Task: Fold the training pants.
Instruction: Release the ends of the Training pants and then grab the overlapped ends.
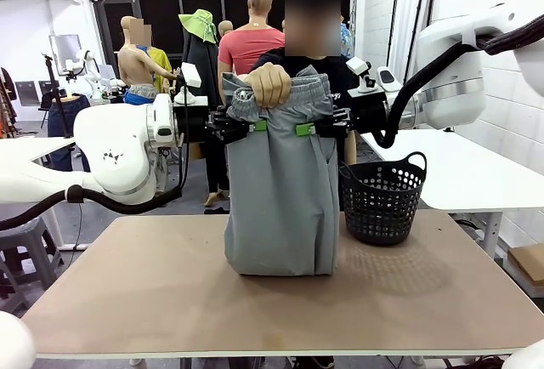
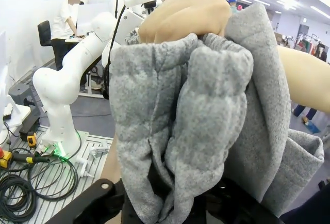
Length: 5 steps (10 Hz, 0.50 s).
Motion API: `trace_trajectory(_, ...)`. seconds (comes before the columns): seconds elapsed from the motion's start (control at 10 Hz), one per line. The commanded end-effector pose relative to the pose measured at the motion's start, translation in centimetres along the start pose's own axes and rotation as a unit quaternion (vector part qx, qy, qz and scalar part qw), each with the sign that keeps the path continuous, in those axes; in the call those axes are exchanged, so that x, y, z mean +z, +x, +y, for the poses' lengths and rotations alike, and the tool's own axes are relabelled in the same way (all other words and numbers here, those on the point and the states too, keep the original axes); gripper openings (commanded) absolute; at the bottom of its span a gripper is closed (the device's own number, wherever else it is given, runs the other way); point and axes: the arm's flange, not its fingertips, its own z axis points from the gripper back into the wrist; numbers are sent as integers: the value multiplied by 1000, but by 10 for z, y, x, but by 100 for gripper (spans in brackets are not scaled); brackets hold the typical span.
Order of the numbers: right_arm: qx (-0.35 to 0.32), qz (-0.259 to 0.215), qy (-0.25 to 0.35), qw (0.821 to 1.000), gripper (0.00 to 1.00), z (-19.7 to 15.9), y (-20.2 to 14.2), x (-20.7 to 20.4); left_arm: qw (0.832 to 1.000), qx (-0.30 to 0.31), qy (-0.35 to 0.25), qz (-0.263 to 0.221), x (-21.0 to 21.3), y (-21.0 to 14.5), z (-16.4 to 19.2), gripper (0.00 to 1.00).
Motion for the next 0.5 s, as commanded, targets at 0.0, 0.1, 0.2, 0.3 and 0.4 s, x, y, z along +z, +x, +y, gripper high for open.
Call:
trace_trajectory(0.0,-17,11,-5,1000,74,2,1,-1,1000,10,11,2,1,2,-5,68)
trace_trajectory(0.1,-19,9,-7,1000,94,2,1,-1,1000,15,16,7,2,1,-5,85)
trace_trajectory(0.2,-22,9,-10,1000,100,1,1,-2,1000,16,20,8,2,2,-5,100)
trace_trajectory(0.3,-22,12,-5,1000,100,1,1,-3,1000,20,20,7,3,2,-6,100)
trace_trajectory(0.4,-24,9,-6,1000,100,1,1,-2,1000,23,18,10,4,3,-6,100)
